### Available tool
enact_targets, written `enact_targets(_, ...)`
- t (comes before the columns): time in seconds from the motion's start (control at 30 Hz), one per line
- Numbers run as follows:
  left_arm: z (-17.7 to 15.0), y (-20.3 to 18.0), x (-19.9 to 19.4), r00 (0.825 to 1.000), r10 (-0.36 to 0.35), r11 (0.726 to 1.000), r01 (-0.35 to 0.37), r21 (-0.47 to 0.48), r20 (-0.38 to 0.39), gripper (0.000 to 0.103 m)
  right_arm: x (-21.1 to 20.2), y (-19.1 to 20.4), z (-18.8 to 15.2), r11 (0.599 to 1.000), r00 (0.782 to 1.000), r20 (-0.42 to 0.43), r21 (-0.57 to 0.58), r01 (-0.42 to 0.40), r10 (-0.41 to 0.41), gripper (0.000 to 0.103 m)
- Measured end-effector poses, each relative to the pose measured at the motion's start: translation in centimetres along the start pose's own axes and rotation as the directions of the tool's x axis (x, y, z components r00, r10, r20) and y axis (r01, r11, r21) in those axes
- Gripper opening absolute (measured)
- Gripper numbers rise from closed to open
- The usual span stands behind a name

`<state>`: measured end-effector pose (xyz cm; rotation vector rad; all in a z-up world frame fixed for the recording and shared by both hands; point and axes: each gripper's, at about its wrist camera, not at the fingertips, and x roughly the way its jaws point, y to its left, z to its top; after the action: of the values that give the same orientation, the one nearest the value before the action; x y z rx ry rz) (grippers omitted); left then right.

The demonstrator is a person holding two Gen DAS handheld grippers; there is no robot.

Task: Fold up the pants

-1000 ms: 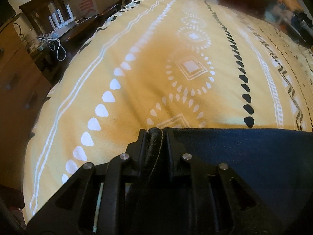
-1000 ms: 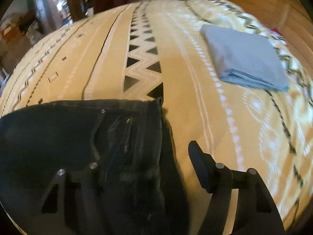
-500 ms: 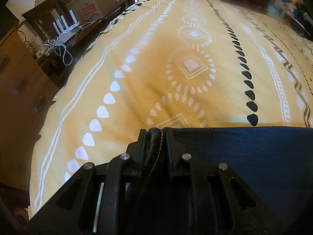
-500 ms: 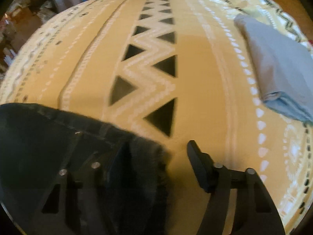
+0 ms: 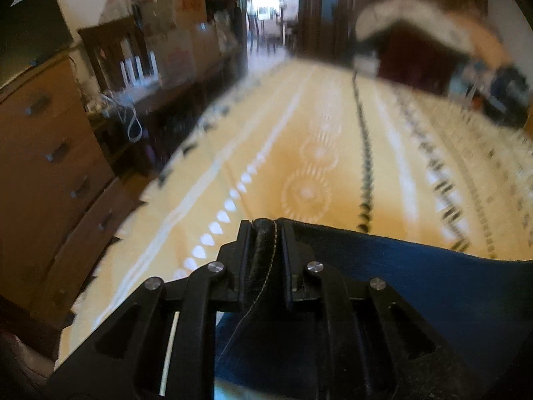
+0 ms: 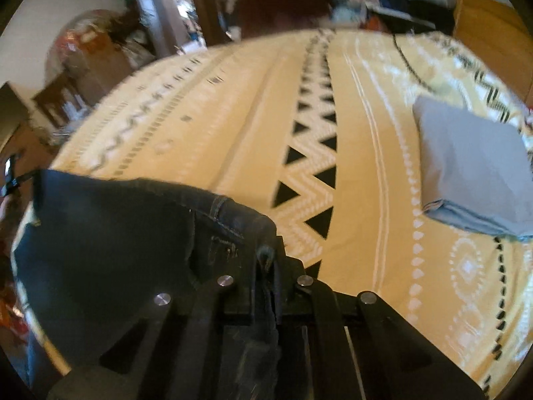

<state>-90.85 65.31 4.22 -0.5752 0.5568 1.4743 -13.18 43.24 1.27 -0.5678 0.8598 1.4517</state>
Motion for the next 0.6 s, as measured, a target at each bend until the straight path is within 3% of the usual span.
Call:
enact_targets(0.17, -2.1, 3.6, -7.9, 0.993, -0.048, 0.996, 0.056, -0.066, 0.106, 0.016, -8.9, 3.5, -4.9, 0.997, 0.999, 0.025, -0.069, -0.018, 0.020, 0.007)
enact_targets(0.27, -6.3, 6.6, -11.6, 0.991, -0.050, 0.991, 0.064, -0.116, 0.122, 0.017, -13.5, 5.3, -10.2, 0.995, 1.000, 0.001, -0.092, -0.028, 0.028, 0.006)
enact_targets(0.33, -9.9, 8.3, -12.4, 0.995, -0.038, 0.987, 0.052, -0.153, 0.091, 0.017, -15.0, 6.2, -14.3, 0.995, 0.999, -0.046, -0.097, -0.024, 0.020, 0.005)
enact_targets(0.4, -14.4, 10.0, -11.8, 0.999, -0.032, 0.983, 0.032, -0.182, 0.003, 0.018, -15.1, 6.5, -19.4, 0.997, 0.991, -0.129, -0.067, -0.038, 0.029, 0.005)
enact_targets(0.5, -21.3, 12.6, -9.2, 0.983, -0.003, 0.972, -0.040, -0.233, -0.183, 0.024, -13.2, 6.0, -25.9, 0.999, 0.963, -0.268, -0.023, -0.026, 0.019, 0.004)
enact_targets(0.57, -22.7, 14.2, -10.4, 0.993, -0.038, 0.943, -0.002, -0.334, -0.113, 0.047, -12.2, 5.4, -29.0, 1.000, 0.942, -0.335, 0.006, 0.010, -0.007, 0.004)
enact_targets(0.6, -22.6, 14.7, -11.0, 0.994, -0.041, 0.930, 0.000, -0.369, -0.102, 0.050, -12.2, 5.3, -29.9, 1.000, 0.936, -0.352, 0.010, 0.029, -0.023, 0.004)
